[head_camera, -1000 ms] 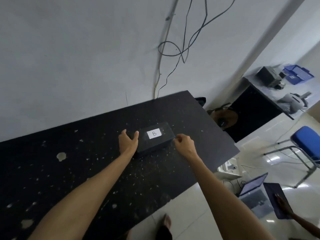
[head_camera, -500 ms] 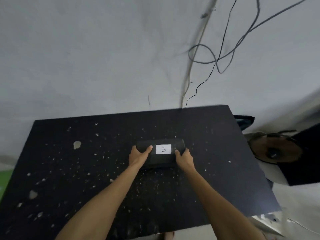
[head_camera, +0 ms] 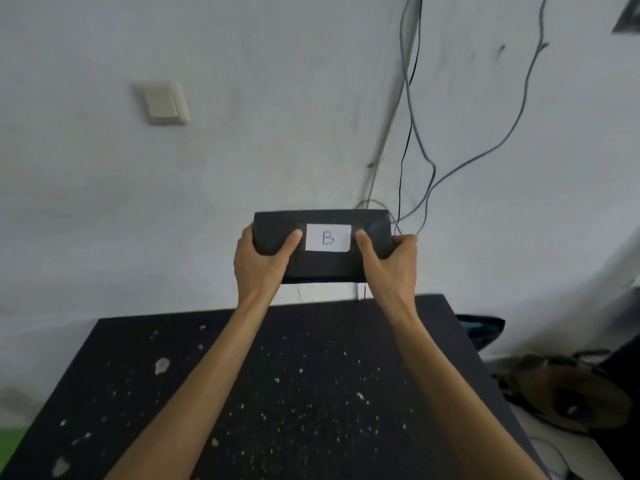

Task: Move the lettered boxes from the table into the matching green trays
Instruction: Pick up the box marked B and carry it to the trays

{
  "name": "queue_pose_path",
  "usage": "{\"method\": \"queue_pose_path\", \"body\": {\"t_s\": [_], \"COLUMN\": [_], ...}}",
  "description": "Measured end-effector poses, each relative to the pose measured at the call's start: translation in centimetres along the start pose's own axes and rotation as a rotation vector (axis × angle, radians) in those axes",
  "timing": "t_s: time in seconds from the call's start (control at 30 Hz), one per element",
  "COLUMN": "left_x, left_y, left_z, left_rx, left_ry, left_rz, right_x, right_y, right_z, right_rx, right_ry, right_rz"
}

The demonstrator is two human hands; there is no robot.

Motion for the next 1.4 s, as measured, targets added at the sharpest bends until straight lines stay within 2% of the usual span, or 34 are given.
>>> {"method": "queue_pose_path", "body": {"t_s": [0.1, 0.3, 0.53, 0.77, 1.0, 1.1, 1.23, 1.4], "left_x": [1.2, 3.4, 6.2, 7.4, 8.6, 10.4, 15.1, 25.7], "left_y": [0.1, -0.9, -0.4, -0.2, 0.6, 1.2, 1.9, 2.4], "left_z": [-2.7, -6.0, -10.8, -11.8, -10.0, -7.3, -1.7, 6.4], "left_rx": [-0.049, -0.192, -0.268, -0.293, -0.269, -0.199, -0.102, 0.029], "left_ry": [-0.073, -0.118, -0.248, -0.264, -0.21, -0.157, -0.011, 0.15], "left_rz": [-0.007, -0.083, -0.149, -0.171, -0.157, -0.14, -0.147, -0.218], "right_x": [0.8, 2.0, 3.0, 2.4, 0.1, -2.3, -7.8, -16.0], "right_y": [-0.6, -1.6, -0.4, -0.5, -2.3, -4.5, -9.9, -20.7], "right_z": [1.7, 3.2, 8.6, 9.5, 8.6, 7.0, 4.3, 3.0], "right_rx": [0.006, 0.015, 0.127, 0.163, 0.153, 0.123, 0.079, 0.032], "right_ry": [0.132, 0.219, 0.33, 0.347, 0.357, 0.333, 0.257, 0.193], "right_rz": [0.006, 0.008, -0.008, 0.007, 0.079, 0.165, 0.362, 0.653]}}
Point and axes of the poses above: each hand's wrist, its own y-axis towards the middle knuckle, its own x-axis out of the back of the hand, z = x × y, the point moved 10 cm from there along y, towards the middle knuckle, and after that the axes turned 13 degrees about -z, right-handed, at the moved point
